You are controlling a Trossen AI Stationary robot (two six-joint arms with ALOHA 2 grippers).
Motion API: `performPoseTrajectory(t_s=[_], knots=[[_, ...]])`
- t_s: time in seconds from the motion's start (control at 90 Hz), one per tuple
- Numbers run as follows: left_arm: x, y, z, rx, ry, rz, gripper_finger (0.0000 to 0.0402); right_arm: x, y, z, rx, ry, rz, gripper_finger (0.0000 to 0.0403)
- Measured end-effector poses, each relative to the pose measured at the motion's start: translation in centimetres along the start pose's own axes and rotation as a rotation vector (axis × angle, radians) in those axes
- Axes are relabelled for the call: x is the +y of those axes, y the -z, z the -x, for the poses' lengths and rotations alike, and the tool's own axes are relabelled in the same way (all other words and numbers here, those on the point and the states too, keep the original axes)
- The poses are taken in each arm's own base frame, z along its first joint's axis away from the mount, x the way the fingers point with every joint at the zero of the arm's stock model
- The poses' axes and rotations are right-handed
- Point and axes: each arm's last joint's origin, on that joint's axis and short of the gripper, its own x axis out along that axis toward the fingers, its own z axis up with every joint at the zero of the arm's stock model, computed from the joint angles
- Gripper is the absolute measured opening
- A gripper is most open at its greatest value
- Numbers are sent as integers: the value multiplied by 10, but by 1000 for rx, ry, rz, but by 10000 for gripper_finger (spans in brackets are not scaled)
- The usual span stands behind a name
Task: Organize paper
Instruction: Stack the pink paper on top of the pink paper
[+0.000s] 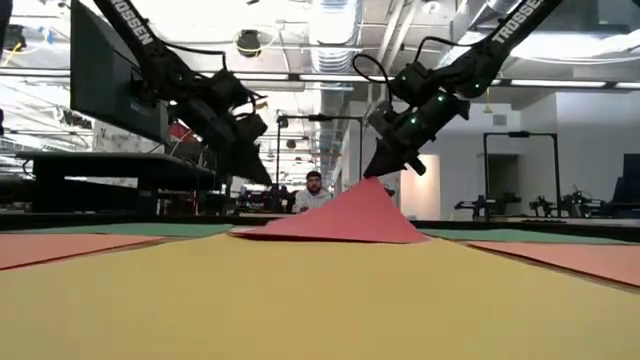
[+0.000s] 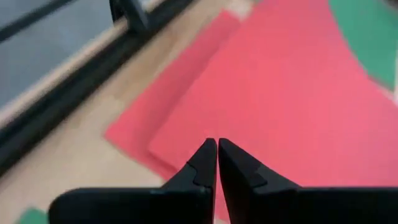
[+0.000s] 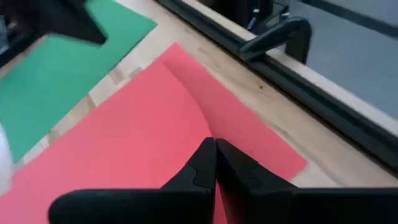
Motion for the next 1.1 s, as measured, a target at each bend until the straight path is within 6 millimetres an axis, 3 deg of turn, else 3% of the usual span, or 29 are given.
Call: performPoseTrajectory(t_s=[0.133,0.444,0.589,0.867,1.1], knots=[[-5,4,-1,41,-13,-10,0,0,-1,0,-12,-2,14,10],[-15,5,-4,63,10,-14,0,1,-3,0,-27,-2,11,105],[-22,10,-5,112,8,-38,0,5,-3,10,-1,-1,115,126],[-54,26,5,304,-76,-131,0,39,15,44,232,-54,272,95],[-73,29,7,337,-34,-210,0,69,46,37,460,-125,382,49]])
